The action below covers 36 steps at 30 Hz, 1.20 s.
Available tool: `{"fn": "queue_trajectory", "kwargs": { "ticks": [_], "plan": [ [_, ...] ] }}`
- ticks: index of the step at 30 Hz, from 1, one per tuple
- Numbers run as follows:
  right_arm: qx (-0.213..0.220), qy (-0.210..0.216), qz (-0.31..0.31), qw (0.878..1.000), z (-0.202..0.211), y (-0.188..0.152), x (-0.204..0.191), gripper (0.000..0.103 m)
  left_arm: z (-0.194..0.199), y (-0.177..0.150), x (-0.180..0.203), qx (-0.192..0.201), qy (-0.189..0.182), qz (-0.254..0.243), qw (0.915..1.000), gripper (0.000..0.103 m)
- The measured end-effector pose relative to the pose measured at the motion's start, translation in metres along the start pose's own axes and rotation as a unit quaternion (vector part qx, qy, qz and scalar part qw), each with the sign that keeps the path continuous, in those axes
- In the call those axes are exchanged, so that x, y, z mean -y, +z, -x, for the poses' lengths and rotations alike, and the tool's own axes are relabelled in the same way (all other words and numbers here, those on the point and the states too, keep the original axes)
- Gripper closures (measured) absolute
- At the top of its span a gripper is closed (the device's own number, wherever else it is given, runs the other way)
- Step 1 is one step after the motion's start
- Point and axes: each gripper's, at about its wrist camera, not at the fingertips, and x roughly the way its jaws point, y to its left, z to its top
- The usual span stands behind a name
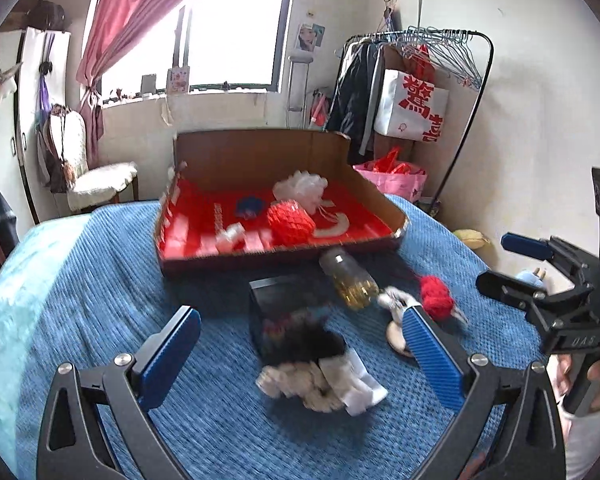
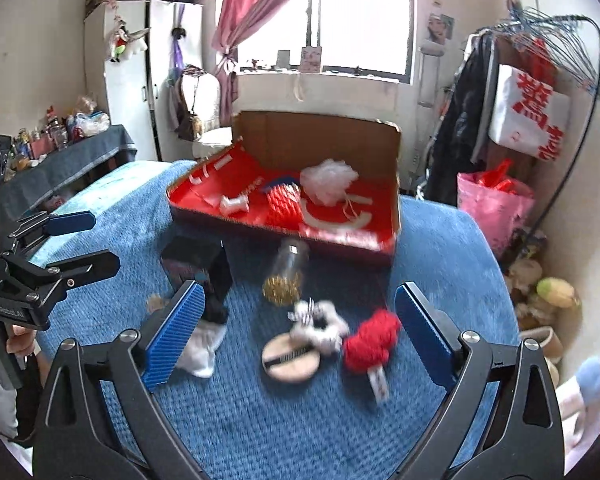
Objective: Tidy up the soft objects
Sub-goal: 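Withdraw both tools from the box toward the items on the blanket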
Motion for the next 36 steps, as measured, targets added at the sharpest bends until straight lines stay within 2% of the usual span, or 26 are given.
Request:
{"fn": "queue_trajectory", "kwargs": {
  "ticks": [6,13,29,36],
  "plan": [
    [-0.024,-0.015,-0.015,0.999,-0.014,-0.04,-0.004,0.005,-0.014,-0.027,0.006,-0.016,0.003,0.001,0.9999,0.0],
    [-0.061,-0.008,-0.031,0.998,-0.041,-0.069,-0.002,0.005,-0.037,-0.05,-0.001,-0.056,-0.003,0.016,0.9983,0.0],
    [-0.087,0.009,-0.054,0.995,-0.065,-0.079,0.011,0.005,-0.057,-0.055,-0.016,-0.084,-0.002,0.026,0.9961,0.0],
    [-0.089,-0.005,-0.054,0.995,-0.07,-0.078,0.02,0.005,-0.062,-0.054,-0.02,-0.091,-0.005,0.021,0.9956,0.0]
  ]
}}
